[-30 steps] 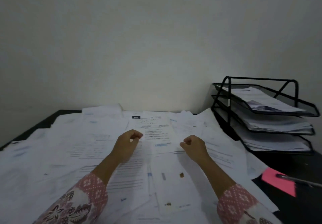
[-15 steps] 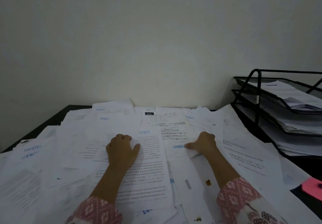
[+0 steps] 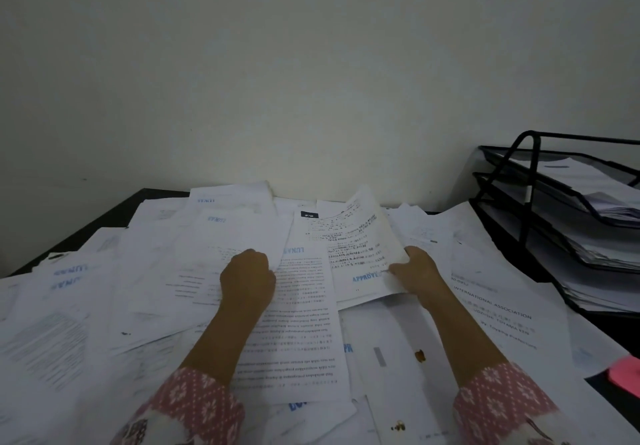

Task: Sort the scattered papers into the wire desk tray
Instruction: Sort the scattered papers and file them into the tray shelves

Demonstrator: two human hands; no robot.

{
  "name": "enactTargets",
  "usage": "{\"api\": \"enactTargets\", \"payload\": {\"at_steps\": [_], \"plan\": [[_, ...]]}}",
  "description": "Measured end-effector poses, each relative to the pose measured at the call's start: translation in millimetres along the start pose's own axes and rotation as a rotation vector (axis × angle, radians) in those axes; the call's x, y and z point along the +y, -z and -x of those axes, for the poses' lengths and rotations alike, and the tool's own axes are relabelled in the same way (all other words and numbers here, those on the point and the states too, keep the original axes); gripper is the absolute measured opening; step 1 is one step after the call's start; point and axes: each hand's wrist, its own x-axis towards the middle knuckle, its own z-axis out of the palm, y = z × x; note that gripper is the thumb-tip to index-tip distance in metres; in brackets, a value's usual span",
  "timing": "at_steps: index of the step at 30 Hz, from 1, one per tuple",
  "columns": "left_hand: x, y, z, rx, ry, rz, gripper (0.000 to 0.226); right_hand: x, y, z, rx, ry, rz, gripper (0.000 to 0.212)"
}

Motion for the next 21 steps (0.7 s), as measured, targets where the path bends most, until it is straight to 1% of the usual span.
{"api": "enactTargets", "payload": {"at_steps": [3,5,9,12,13,15,16,17,18,20,21], "plan": [[3.9,6.0,4.9,0.02,-0.006,-0.049,0.019,7.2,5.1,8.3,-0.026,-0.016,-0.055,0.037],[9.0,9.6,9.7,0.008,-0.004,-0.008,0.021,10.7,9.8,14.2,-0.054,-0.024,-0.079,0.038],[28.1,16.0,20.7,-0.09,-0.019,0.177,0.02,14.7,16.6,25.6,-0.171,-0.047,-0.067,0.039],[43.4,17.5,26.5,-0.19,-0.049,0.335,0.029,13.0,16.2,31.1,-0.236,-0.081,-0.04,0.04],[47.7,17.5,28.0,-0.231,-0.057,0.399,0.032,12.0,16.0,32.2,-0.255,-0.088,-0.045,0.04],[51.4,17.7,30.4,-0.322,-0.049,0.538,0.029,9.9,18.0,34.9,-0.295,-0.1,-0.078,0.039],[49.1,18.7,31.0,-0.343,-0.037,0.587,0.03,9.9,20.4,35.7,-0.316,-0.107,-0.107,0.039],[44.9,19.2,30.6,-0.332,-0.024,0.606,0.033,11.0,23.1,35.4,-0.338,-0.116,-0.132,0.037],[38.5,20.4,29.5,-0.277,-0.007,0.583,0.034,11.4,26.3,36.5,-0.359,-0.123,-0.146,0.035],[19.6,24.4,25.2,-0.083,0.05,0.389,0.033,13.7,32.0,37.9,-0.394,-0.129,-0.159,0.033],[9.9,26.8,23.0,-0.03,0.093,0.236,0.038,14.2,33.6,38.6,-0.411,-0.13,-0.169,0.033]]}}
